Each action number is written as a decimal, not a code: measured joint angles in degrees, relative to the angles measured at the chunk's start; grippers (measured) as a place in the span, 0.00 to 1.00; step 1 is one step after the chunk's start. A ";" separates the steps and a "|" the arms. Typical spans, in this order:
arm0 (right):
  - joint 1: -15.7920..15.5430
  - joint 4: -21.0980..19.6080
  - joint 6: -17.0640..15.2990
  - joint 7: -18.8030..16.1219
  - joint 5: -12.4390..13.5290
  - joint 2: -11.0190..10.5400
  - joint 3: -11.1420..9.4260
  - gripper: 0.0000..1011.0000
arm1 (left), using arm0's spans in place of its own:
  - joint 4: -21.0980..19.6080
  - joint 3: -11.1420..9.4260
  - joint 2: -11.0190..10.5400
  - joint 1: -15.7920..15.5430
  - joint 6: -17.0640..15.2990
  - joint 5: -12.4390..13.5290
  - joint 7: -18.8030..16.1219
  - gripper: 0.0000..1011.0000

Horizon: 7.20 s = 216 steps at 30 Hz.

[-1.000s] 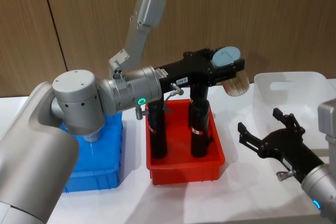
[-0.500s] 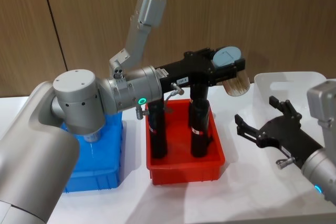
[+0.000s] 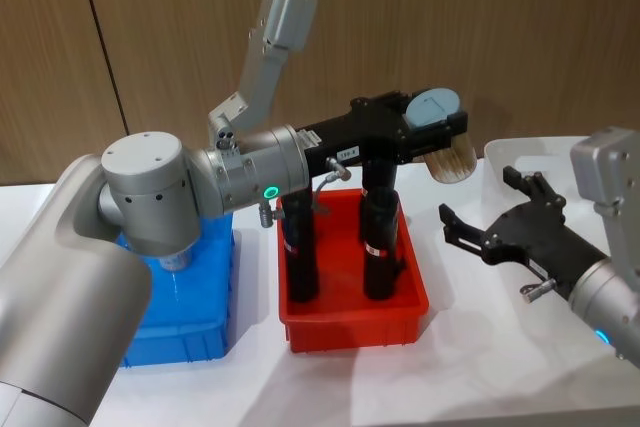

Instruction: Pick the cotton swabs from the blue box and place them into the white box.

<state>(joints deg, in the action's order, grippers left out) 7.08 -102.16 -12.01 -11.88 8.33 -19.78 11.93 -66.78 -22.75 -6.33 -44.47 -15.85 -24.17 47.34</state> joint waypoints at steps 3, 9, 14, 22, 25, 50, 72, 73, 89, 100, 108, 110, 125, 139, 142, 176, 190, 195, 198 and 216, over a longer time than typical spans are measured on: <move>0.40 0.00 -0.57 -0.41 0.00 0.11 -0.04 0.99 | 0.00 0.00 0.00 0.00 0.00 0.00 0.00 0.66; 1.15 -0.25 -1.66 -1.13 0.39 0.26 -0.19 0.99 | 0.00 0.00 0.00 0.00 0.00 0.00 0.00 0.66; 1.67 -0.47 -2.51 -1.69 0.83 0.33 -0.30 0.99 | 0.01 0.00 0.00 0.00 0.00 0.00 0.00 0.66; 2.78 -0.45 -3.72 -2.58 1.35 0.53 -0.53 0.99 | 0.00 0.00 0.00 0.00 0.00 0.00 0.00 0.66; 3.26 -0.25 -4.08 -2.98 1.50 0.64 -0.56 0.99 | 0.00 0.00 0.00 0.00 0.00 0.00 -0.01 0.66; 6.03 1.40 -6.28 -5.71 -0.17 1.42 0.08 0.99 | 0.00 0.00 0.00 0.00 0.00 0.00 -0.01 0.66; 8.36 2.60 -7.57 -6.55 -2.37 2.18 0.64 0.88 | 0.00 0.00 0.00 0.00 0.00 0.00 -0.01 0.66; 8.42 2.62 -7.59 -6.56 -2.41 2.20 0.66 0.86 | 0.00 0.00 0.00 0.00 0.01 0.00 -0.01 0.66; 9.07 3.02 -7.69 -6.44 -2.84 2.48 0.83 0.63 | -0.01 0.01 0.00 0.00 0.04 -0.01 -0.06 0.66; 9.24 3.08 -7.30 -5.82 -2.76 2.56 0.78 0.63 | 0.00 -0.01 0.00 0.00 0.00 0.00 -0.01 0.88; 9.26 3.12 -7.12 -5.70 -2.59 2.55 0.72 0.63 | 0.00 0.00 0.00 0.00 0.00 0.00 0.00 0.99; 9.26 3.14 -7.06 -5.66 -2.43 2.54 0.71 0.63 | 0.00 0.00 0.00 0.00 0.00 0.00 -0.01 0.99; 8.36 4.07 -6.24 -4.42 -0.57 2.46 0.43 0.63 | 0.00 0.00 0.00 0.00 0.00 0.00 0.00 0.99; 6.68 6.72 -4.97 -0.83 3.09 1.67 -1.05 0.63 | 0.00 0.00 0.00 0.00 0.00 0.00 0.00 0.99; 6.50 7.51 -4.73 0.09 3.67 1.35 -1.56 0.63 | 0.00 0.00 0.00 0.00 0.00 0.00 0.00 0.99; 16.34 32.96 -4.93 2.37 2.69 -1.00 -6.24 0.77 | 0.00 0.00 0.00 0.00 0.00 -0.01 -0.01 0.99; 18.49 37.64 -4.02 1.02 2.47 -1.13 -6.72 0.99 | 0.00 0.00 0.00 0.00 0.00 0.00 -0.01 0.99; 18.80 38.31 -3.91 0.81 2.43 -1.15 -6.79 0.99 | 0.00 0.00 0.00 0.00 0.00 -0.01 -0.01 0.99; 18.99 38.74 -3.83 0.64 2.40 -1.17 -6.83 0.99 | 0.00 0.00 0.00 0.00 0.00 0.00 -0.01 0.99; 19.37 39.59 -3.64 0.41 2.38 -1.21 -6.94 0.99 | 0.00 0.00 0.00 0.00 0.00 -0.01 -0.01 0.99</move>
<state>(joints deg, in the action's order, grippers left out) 26.45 -62.57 -15.65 -11.47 10.71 -20.99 4.99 -66.78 -22.75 -6.33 -44.47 -15.85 -24.18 47.33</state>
